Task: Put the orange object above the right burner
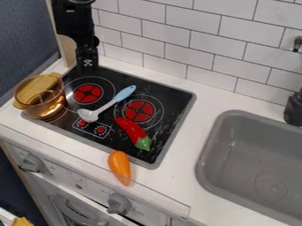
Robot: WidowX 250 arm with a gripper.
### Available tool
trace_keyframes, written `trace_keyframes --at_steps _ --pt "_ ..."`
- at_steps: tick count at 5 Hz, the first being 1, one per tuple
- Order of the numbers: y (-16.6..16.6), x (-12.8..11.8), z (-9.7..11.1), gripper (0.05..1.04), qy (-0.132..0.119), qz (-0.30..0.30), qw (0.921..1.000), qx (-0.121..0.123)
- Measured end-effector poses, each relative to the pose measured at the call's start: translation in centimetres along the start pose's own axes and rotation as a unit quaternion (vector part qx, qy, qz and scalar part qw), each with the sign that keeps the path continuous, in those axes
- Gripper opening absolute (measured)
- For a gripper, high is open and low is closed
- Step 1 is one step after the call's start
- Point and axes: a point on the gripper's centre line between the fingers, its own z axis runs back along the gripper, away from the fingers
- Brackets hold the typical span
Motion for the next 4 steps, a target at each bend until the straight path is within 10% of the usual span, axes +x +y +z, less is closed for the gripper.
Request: trace_keyframes --at_steps 2,3,4 --pt "0.9 -0.1 -1.2 1.001 -0.004 -0.077 0.9967 0.026" --pt "2.0 -0.3 -0.7 1.001 0.027 -0.165 0.9857 0.026" --pt "3.3 -0.5 -0.5 1.001 0.052 -0.285 0.9564 0.037"
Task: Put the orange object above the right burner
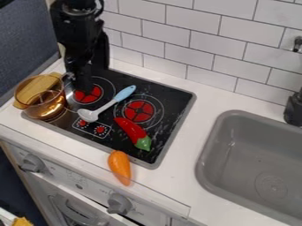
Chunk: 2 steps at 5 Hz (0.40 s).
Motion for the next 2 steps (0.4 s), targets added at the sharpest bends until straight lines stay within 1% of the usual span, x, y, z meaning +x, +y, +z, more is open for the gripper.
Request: trace_keyframes --at_steps 1,2 --pt "1.6 -1.8 -1.7 1.001 -0.004 -0.121 0.9926 0.007" --pt "3.3 -4.5 -3.4 1.001 -0.019 -0.211 0.9774 0.003"
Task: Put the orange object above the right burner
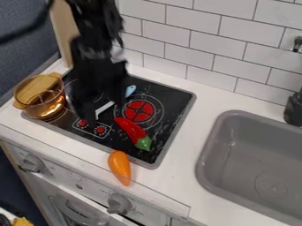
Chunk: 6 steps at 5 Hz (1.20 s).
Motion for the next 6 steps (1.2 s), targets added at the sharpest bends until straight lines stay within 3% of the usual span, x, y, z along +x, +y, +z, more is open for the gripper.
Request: trace_keyframes --at_steps 1,2,4,5,6 --pt "-0.1 -2.4 -0.8 1.001 -0.027 -0.057 0.9980 -0.001" --pt "0.4 -2.9 -1.7 1.001 -0.031 -0.069 0.9971 0.001" --pt "1.0 -2.9 -3.6 1.001 -0.038 -0.071 0.9963 0.031" --pt "1.2 -3.4 -4.9 1.001 -0.030 -0.080 0.9951 0.051" --pt "0.9 -4.3 -5.4 0.951 -0.039 -0.097 0.9930 0.055"
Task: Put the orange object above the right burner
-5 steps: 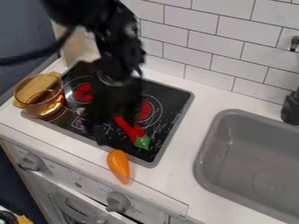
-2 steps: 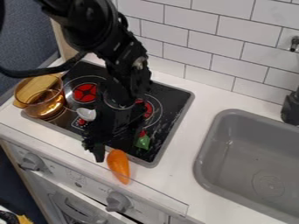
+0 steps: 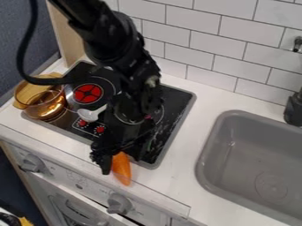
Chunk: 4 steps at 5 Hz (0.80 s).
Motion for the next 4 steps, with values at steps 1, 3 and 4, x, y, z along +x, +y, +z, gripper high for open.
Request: trace_keyframes --at_steps 1,3,4 --pt "-0.09 0.08 -0.14 0.666 -0.007 0.010 0.9999 0.000" --pt "-0.07 0.20 -0.17 0.553 -0.012 0.017 0.9998 0.001" --pt "-0.05 0.11 -0.11 0.553 -0.007 0.020 0.9998 0.004"
